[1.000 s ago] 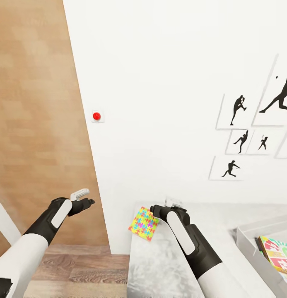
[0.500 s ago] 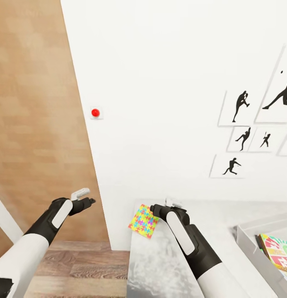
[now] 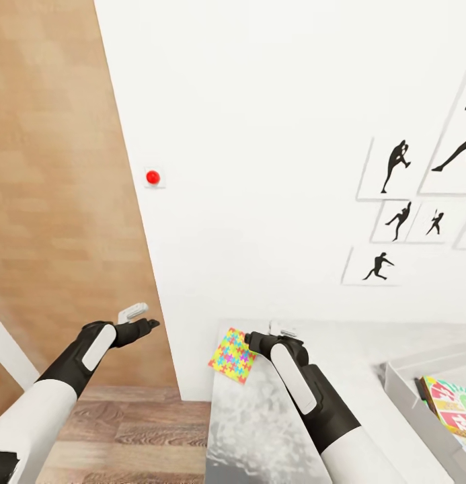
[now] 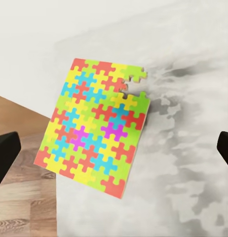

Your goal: Put all the toys in the child's room - the three board games (two on the bed and one on the table), the two jigsaw puzzles on the table, and the tennis ball on the table - inside the toy box on the table in the child's room.

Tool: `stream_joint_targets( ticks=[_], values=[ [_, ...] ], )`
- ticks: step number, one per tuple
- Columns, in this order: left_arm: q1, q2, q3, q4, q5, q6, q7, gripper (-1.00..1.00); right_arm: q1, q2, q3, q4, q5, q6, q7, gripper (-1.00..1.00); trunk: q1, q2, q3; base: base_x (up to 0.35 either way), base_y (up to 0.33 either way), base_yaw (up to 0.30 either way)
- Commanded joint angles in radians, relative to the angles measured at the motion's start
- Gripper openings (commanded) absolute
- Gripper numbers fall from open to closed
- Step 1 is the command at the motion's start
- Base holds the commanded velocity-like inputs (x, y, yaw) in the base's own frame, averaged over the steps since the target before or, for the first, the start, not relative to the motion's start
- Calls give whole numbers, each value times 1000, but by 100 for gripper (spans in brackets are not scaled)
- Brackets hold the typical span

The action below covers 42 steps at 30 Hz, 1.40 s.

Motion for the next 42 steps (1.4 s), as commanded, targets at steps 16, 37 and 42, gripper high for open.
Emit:
stream_joint_targets(
  ticks=[16, 37, 42],
  values=[
    [0, 27, -1, -2, 9, 2, -32, 100, -1, 3, 7, 3, -10, -35, -8, 100, 1, -2, -28, 0, 0, 0],
    [0, 28, -2, -9, 9, 2, -64, 100, -1, 0, 10, 3, -11, -48, -1, 100, 1, -2, -62, 0, 0, 0],
    [0, 29, -2, -10, 9, 2, -64, 100, -1, 0, 10, 3, -11, -48, -1, 100, 1, -2, -71, 0, 0, 0]
  ],
)
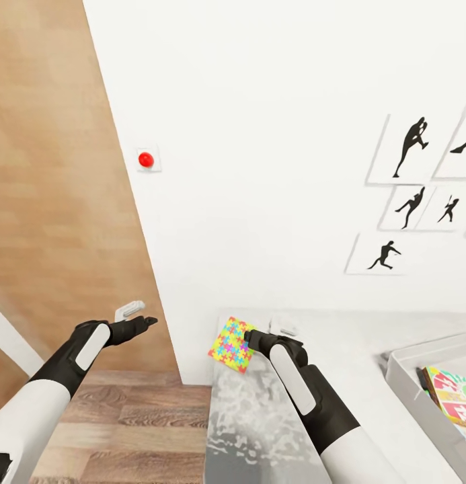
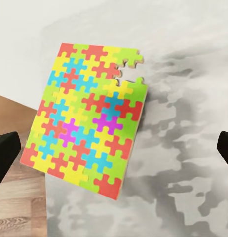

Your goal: Put all the toys in the child's room - the three board games (two on the bed and one on the table), the two jigsaw puzzles on the table, and the tennis ball on the table - inside the toy box on the table in the child's room.

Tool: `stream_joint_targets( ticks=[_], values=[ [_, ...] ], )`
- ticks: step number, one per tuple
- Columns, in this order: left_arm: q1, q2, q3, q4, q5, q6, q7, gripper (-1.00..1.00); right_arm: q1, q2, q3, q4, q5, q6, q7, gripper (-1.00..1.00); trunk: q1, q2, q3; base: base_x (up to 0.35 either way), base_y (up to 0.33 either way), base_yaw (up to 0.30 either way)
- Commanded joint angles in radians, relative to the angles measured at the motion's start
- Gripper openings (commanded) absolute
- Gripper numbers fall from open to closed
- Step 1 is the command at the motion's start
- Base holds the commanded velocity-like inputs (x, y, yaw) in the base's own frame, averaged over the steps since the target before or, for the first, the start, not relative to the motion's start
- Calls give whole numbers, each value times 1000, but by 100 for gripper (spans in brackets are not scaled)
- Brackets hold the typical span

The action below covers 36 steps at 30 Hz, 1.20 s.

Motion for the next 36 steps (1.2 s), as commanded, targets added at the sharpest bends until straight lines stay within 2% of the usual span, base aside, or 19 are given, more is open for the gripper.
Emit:
stream_joint_targets(
  ticks=[1, 25, 36],
  values=[
    [-1, 1, -3, -1, 0, 3, -1, 100, -1, 0, 1, -1, -9, 1, -10, 100, 1, -2, -4, 0, 0, 0],
    [0, -2, -6, -2, 1, 3, -2, 100, -1, -6, -8, -2, -10, 0, -3, 100, 1, -2, -43, 0, 0, 0],
    [0, -1, -7, -3, 1, 3, -22, 100, 0, -8, -6, -13, -10, -3, -3, 100, 1, -2, -55, 0, 0, 0]
  ],
)
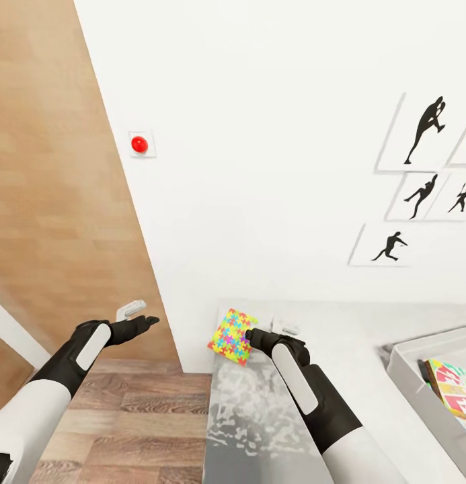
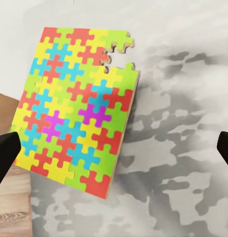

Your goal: Put all the toys in the child's room - the three board games (two on the bed and one on the table), the two jigsaw puzzles on the table, and the tennis ball on the table - inside the toy box on the table in the child's room.

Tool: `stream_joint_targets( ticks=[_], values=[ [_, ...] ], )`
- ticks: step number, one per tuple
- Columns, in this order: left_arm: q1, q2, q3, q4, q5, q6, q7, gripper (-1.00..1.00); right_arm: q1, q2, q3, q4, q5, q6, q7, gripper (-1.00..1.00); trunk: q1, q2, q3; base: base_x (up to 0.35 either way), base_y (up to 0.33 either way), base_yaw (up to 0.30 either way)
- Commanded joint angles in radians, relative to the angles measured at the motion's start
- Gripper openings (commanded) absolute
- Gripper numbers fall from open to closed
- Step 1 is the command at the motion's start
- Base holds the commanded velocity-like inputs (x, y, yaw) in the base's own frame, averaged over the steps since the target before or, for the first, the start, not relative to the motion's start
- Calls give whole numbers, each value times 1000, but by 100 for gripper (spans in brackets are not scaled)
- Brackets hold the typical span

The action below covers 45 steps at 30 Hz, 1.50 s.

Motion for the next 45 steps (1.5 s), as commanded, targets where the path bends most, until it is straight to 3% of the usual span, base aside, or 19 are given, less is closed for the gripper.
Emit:
stream_joint_targets(
  ticks=[1, 24, 34, 45],
  values=[
    [-1, 2, -3, -1, -1, 2, -6, 100, -1, 1, 1, -4, -9, -1, -10, 100, 1, -2, -2, 0, 0, 0],
    [-1, 2, -3, -1, -1, 2, -9, 100, -1, 1, 0, -6, -9, -4, -10, 100, 1, -2, -2, 2, 5, -2],
    [-1, 2, -3, -1, -1, 2, -9, 100, -1, 0, 1, -6, -9, -5, -10, 100, 1, -2, -2, 96, 121, -152],
    [-1, 2, -3, -1, -2, 2, -8, 100, 0, 0, 14, -5, -9, -51, -10, 100, 1, -2, -2, 58, 42, -16]
  ],
)
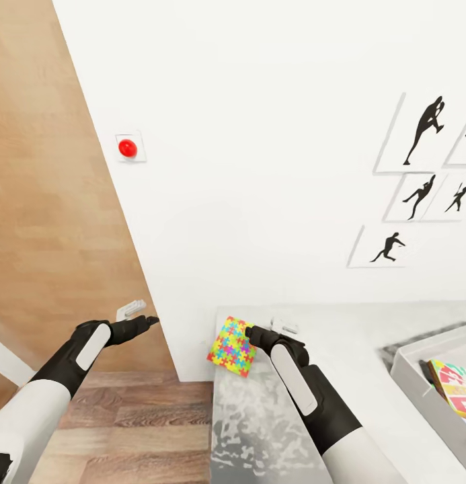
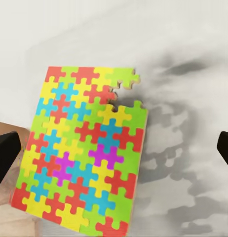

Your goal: Put all the toys in the child's room - the three board games (two on the bed and one on the table), the two jigsaw puzzles on the table, and the tennis ball on the table - inside the toy box on the table in the child's room.

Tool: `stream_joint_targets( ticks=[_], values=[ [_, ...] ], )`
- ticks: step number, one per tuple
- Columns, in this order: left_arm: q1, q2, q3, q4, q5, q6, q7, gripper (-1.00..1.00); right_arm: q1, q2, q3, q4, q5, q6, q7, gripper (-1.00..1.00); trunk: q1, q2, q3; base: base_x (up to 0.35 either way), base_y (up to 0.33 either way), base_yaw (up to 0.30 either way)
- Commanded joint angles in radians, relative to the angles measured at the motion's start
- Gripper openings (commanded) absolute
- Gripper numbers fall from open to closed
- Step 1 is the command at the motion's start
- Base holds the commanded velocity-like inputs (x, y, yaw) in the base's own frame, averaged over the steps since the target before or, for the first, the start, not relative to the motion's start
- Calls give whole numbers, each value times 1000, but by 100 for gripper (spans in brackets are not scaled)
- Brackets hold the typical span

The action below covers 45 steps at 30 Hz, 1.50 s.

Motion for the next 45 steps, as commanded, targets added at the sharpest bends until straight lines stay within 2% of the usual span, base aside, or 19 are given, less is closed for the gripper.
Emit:
stream_joint_targets(
  ticks=[1, 23, 45],
  values=[
    [-1, 1, -3, 0, -2, 2, -3, 100, -1, 0, 1, -1, -8, 1, -9, 100, 1, -2, -2, 168, 160, -1],
    [-1, 1, -2, 0, -1, 2, -4, 100, -2, 0, 2, 0, -8, -1, -9, 100, 1, -2, -2, 93, 54, 71],
    [-1, 1, -3, 0, -1, 2, -4, 100, -2, 0, 1, 3, -8, -3, -9, 100, 1, -2, -1, 6, 3, -2]
  ],
)
